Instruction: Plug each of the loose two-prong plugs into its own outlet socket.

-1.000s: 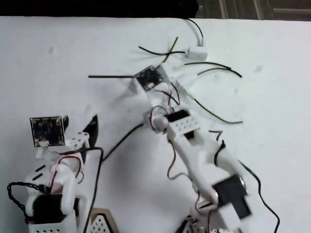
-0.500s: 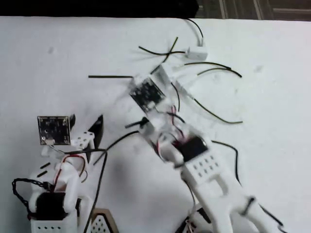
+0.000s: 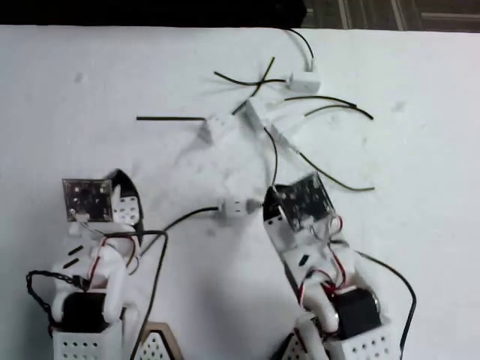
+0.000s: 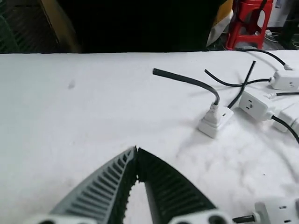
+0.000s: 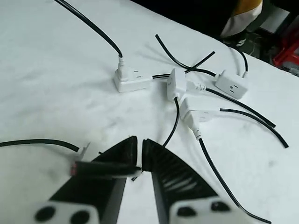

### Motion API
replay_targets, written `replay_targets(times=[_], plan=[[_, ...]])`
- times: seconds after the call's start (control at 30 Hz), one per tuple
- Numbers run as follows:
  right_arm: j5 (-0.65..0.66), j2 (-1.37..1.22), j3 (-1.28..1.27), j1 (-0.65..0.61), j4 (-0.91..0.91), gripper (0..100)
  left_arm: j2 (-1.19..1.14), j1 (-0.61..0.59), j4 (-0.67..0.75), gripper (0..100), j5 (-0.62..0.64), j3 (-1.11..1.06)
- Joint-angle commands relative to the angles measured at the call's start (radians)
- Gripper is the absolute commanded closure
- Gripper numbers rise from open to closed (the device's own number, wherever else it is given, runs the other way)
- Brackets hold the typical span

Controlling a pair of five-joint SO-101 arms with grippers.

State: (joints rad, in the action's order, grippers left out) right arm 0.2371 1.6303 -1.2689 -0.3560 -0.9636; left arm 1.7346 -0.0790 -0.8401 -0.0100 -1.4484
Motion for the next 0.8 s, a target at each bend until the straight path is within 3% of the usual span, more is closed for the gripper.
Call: replay_targets(times=[0.0, 0.13, 0.23, 0.33, 0.6, 0.77], plan=[[0.002, 0.154, -0.081, 0.045, -0.004, 98.1, 0.007, 0.081, 0.028, 97, -0.021, -0.015], [-0.008, 0.16, -0.123, 0.088, -0.004, 98.1, 0.007, 0.122, 0.028, 97, -0.152, -0.069], [-0.12, 0.148, -0.123, 0.107, -0.018, 98.1, 0.007, 0.133, 0.028, 97, -0.21, -0.11], [-0.189, 0.148, -0.123, 0.119, -0.068, 98.1, 0.007, 0.133, 0.028, 97, -0.219, -0.147], [-0.187, 0.148, -0.201, 0.116, -0.108, 98.1, 0.007, 0.133, 0.028, 97, -0.219, -0.245], [-0.187, 0.148, -0.267, 0.117, -0.107, 91.0, 0.005, 0.116, 0.0, 87, -0.218, -0.25]])
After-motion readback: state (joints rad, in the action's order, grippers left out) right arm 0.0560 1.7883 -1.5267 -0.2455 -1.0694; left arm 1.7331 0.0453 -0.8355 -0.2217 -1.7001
